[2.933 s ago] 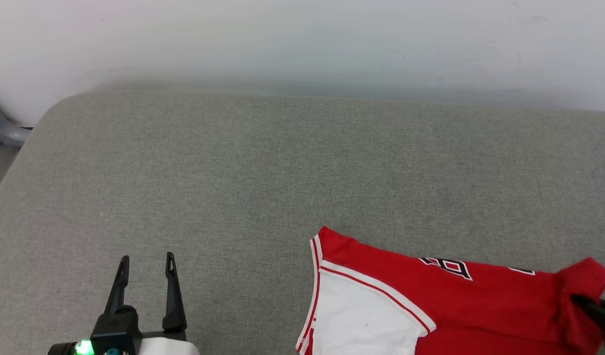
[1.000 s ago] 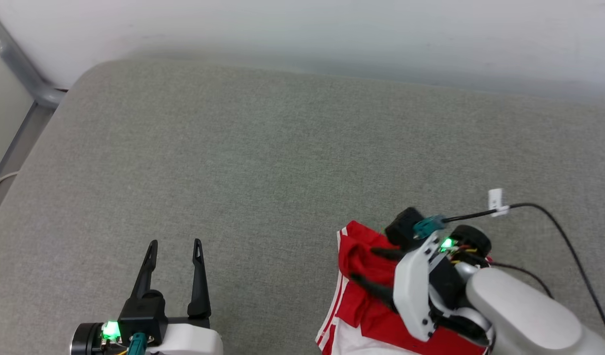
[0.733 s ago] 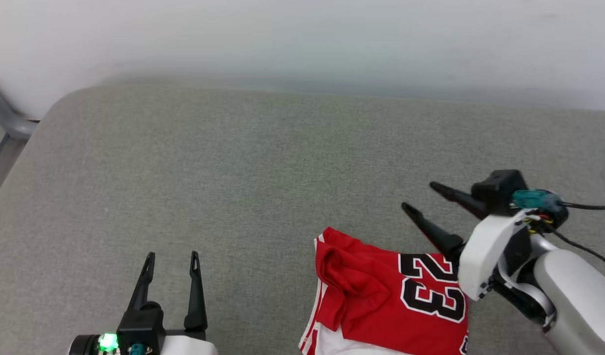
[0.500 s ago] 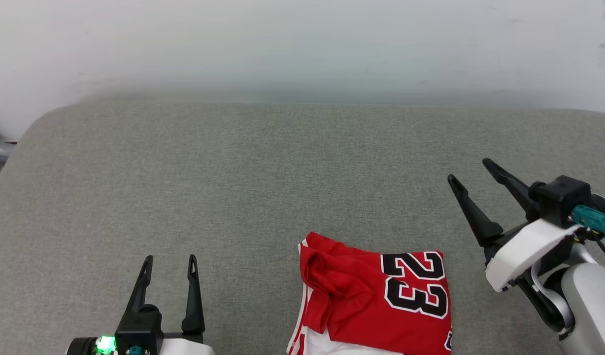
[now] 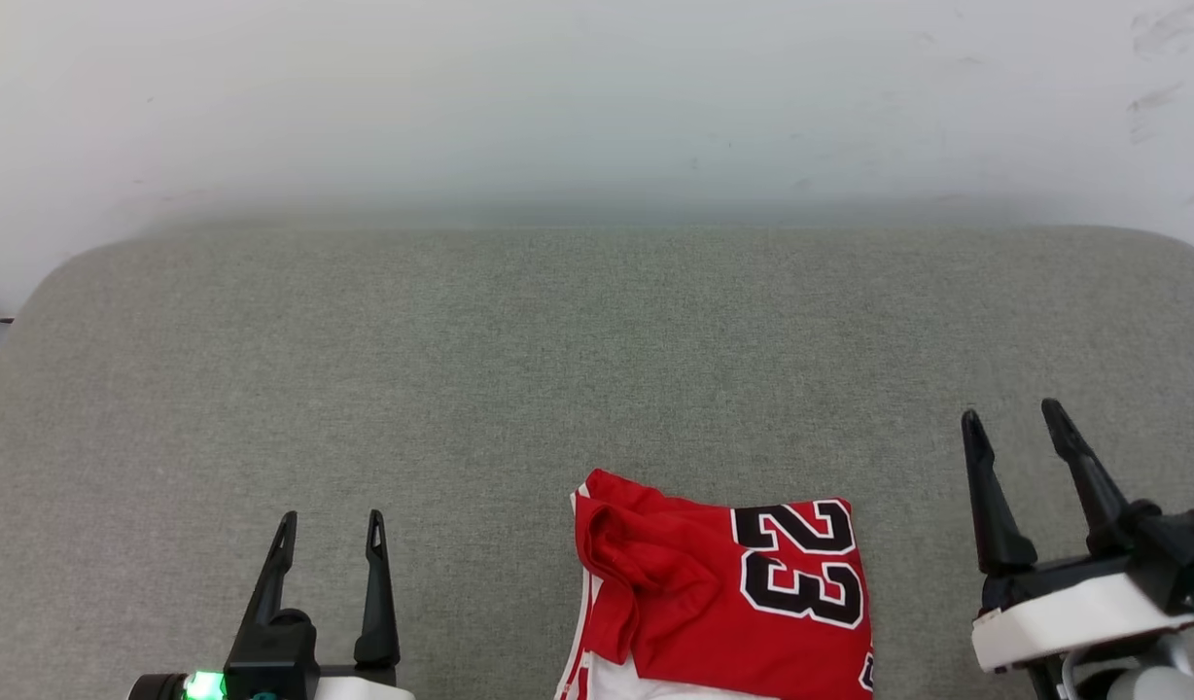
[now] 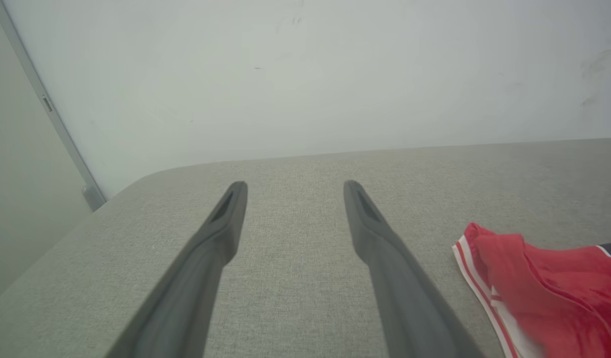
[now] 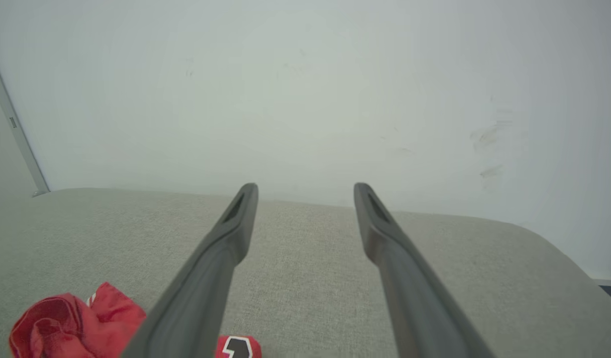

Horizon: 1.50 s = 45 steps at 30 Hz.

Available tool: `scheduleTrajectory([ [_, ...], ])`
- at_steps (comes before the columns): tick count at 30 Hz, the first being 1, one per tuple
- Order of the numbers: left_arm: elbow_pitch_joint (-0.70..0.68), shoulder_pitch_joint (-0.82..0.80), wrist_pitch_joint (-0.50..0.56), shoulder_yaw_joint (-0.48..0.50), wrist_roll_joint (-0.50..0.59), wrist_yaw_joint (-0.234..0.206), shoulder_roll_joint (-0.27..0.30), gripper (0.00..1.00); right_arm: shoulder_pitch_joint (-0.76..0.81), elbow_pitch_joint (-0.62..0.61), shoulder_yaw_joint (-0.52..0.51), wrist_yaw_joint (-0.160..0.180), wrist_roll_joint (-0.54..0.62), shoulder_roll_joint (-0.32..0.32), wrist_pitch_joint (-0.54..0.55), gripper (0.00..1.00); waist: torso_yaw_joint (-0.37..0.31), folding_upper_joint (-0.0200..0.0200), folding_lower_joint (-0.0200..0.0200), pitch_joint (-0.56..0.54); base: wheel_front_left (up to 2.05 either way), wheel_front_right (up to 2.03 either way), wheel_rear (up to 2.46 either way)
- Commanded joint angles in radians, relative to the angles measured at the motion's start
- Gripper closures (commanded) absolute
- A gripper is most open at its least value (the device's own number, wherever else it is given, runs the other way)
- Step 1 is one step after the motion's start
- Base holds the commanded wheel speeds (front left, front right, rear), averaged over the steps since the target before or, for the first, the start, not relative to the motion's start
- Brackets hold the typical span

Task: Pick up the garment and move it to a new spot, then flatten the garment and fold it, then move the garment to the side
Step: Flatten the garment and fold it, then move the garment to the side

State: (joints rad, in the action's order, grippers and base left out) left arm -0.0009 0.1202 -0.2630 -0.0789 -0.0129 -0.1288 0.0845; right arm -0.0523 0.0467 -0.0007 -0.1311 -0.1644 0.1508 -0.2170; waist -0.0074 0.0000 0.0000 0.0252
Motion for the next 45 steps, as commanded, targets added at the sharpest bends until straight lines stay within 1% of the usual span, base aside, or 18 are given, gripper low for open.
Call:
scheduleTrajectory([
  [1,-0.005,0.017,-0.002,0.003,0.0,-0.003,0.005,0.0,0.04,-0.02,-0.009,0.001,0.006,-0.028,-0.012,0.0,0.002,0.0,0.0,-0.005,0.0,0.0,0.0],
  [6,-0.011,0.031,-0.002,0.006,-0.005,-0.006,0.008,0.0,0.11,-0.055,-0.014,0.001,-0.005,-0.07,-0.021,0.0,0.006,0.0,0.0,-0.013,0.0,0.0,0.0],
  [19,-0.016,0.045,-0.002,0.009,-0.009,-0.01,0.013,0.0,0.184,-0.083,-0.035,0.001,-0.006,-0.1,-0.016,0.0,0.013,0.0,0.0,-0.02,0.0,0.0,0.0],
  [34,-0.013,0.038,-0.002,0.006,-0.014,-0.013,0.011,0.0,0.191,-0.081,-0.028,0.001,-0.011,-0.103,-0.014,0.0,0.022,0.0,0.0,-0.015,0.0,0.0,0.0],
  [40,-0.014,0.04,-0.002,0.004,-0.014,-0.012,0.011,0.0,0.156,-0.099,-0.042,0.001,-0.004,-0.103,-0.007,0.0,0.028,0.0,0.0,-0.016,0.0,0.0,0.0],
  [43,-0.014,0.036,-0.002,0.003,-0.013,-0.01,0.011,0.0,0.123,-0.121,-0.058,0.001,-0.009,-0.086,0.013,0.0,0.032,0.0,0.0,-0.012,0.0,0.0,0.0],
  [45,-0.013,0.03,-0.002,0.003,-0.013,-0.009,0.011,0.0,0.092,-0.138,-0.062,0.001,-0.014,-0.058,0.036,0.0,0.035,0.0,0.0,-0.01,0.0,0.0,0.0],
])
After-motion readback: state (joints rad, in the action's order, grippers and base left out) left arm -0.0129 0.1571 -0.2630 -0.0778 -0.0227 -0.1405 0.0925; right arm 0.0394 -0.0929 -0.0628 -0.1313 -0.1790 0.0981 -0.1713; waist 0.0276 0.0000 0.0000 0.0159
